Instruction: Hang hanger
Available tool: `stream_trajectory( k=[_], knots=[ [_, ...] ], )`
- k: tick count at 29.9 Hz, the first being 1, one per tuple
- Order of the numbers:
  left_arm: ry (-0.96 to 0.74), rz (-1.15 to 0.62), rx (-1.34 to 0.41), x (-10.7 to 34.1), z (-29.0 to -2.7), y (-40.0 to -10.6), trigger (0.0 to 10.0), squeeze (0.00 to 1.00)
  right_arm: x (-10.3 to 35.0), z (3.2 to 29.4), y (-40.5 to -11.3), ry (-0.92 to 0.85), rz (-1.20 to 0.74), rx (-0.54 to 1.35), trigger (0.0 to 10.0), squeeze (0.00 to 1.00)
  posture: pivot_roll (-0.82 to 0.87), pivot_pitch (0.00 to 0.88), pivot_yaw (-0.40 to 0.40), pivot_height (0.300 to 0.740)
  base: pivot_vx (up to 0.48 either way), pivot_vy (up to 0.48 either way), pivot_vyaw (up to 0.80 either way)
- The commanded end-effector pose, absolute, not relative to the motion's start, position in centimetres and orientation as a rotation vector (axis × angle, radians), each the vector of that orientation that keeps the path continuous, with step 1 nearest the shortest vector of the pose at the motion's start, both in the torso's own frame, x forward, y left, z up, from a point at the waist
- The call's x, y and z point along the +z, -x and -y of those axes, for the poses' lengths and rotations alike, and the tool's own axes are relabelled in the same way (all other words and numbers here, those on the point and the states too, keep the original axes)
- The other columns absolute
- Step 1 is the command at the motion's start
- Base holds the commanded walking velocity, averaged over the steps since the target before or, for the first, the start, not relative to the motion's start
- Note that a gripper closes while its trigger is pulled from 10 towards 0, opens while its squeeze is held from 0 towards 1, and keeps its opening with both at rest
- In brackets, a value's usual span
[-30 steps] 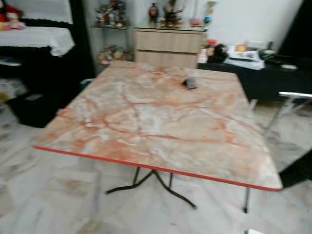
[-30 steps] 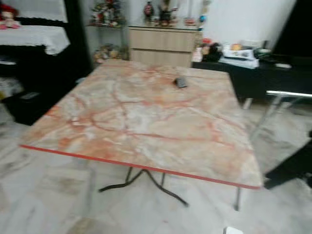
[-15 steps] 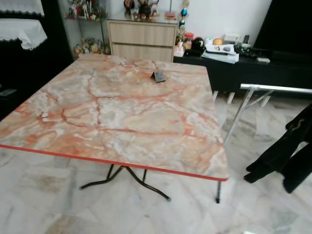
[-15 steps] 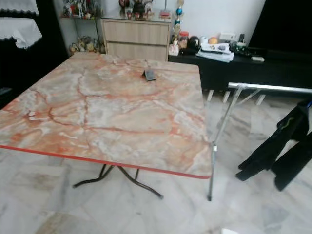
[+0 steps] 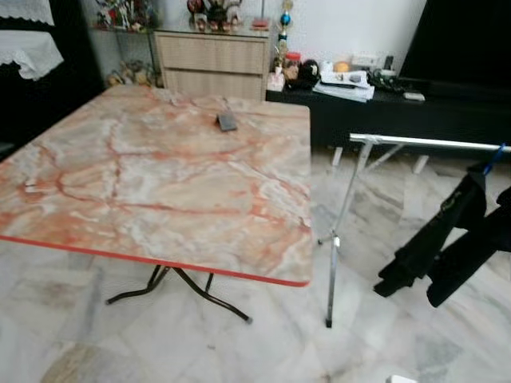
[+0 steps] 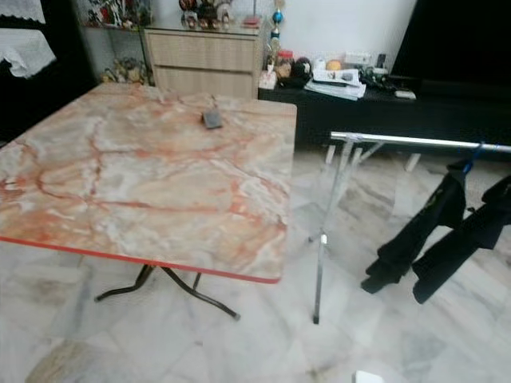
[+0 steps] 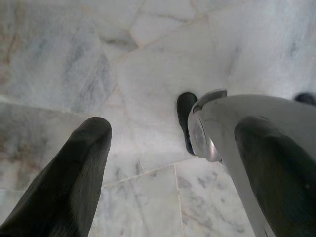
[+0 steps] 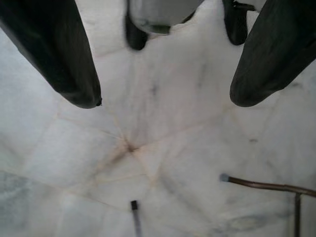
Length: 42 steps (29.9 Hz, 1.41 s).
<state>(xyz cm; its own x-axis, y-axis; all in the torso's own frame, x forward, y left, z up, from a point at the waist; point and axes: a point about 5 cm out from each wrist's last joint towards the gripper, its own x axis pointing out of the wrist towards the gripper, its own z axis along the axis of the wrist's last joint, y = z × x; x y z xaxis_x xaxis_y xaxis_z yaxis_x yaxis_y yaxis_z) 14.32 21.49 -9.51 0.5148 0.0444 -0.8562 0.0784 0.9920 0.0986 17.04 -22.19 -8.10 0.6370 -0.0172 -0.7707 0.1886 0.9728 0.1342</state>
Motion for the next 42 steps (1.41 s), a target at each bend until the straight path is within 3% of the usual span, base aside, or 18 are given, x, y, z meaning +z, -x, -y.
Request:
stream_trajectory(
  k=[1,9,10,13,23,28,35,42],
  knots=[
    [-0.123,-1.045,-0.022,-9.7,-21.1,-14.0,10.0,0.0,-8.1,22.7,-16.7,-0.199,-0.875,-0.127,10.0,0.0,0.07,0.019,-0.002,0.74,0.0,-0.311,0.0],
    [-0.122,-1.046,-0.022,-9.7,-21.1,-14.0,10.0,0.0,-7.9,23.0,-16.9,-0.119,-0.867,-0.12,10.0,0.0,0.07,0.019,-0.002,0.74,0.0,-0.306,0.0],
    [-0.121,-1.046,-0.022,-9.7,-21.1,-14.0,10.0,0.0,-7.5,23.5,-17.4,0.077,-0.86,-0.069,10.0,0.0,0.08,0.019,-0.003,0.74,0.0,-0.304,0.0],
    [-0.12,-1.046,-0.024,-9.7,-21.0,-14.0,10.0,0.0,-7.0,23.9,-18.3,0.419,-0.862,0.084,10.0,0.0,0.07,0.017,-0.005,0.74,0.0,-0.305,0.0],
    [-0.115,-1.045,-0.024,-9.8,-20.9,-14.0,10.0,0.0,-7.1,24.0,-18.2,0.501,-0.913,0.132,10.0,0.0,0.07,0.019,-0.013,0.74,0.0,-0.294,0.0],
    [-0.113,-1.046,-0.022,-9.8,-20.8,-14.0,10.0,0.0,-7.4,24.0,-17.8,0.393,-0.922,0.078,10.0,0.0,0.08,0.019,-0.014,0.74,0.0,-0.172,0.0],
    [-0.103,-1.05,-0.013,-9.8,-20.9,-13.9,10.0,0.0,-8.4,23.5,-16.2,-0.053,-0.956,-0.223,10.0,0.0,0.08,0.018,-0.012,0.74,0.0,0.0,0.0],
    [-0.101,-1.048,-0.014,-9.8,-21.0,-14.0,10.0,0.0,-8.6,23.1,-16.0,-0.184,-0.95,-0.262,10.0,0.0,0.08,0.018,-0.009,0.74,0.0,0.0,0.0]
  ],
)
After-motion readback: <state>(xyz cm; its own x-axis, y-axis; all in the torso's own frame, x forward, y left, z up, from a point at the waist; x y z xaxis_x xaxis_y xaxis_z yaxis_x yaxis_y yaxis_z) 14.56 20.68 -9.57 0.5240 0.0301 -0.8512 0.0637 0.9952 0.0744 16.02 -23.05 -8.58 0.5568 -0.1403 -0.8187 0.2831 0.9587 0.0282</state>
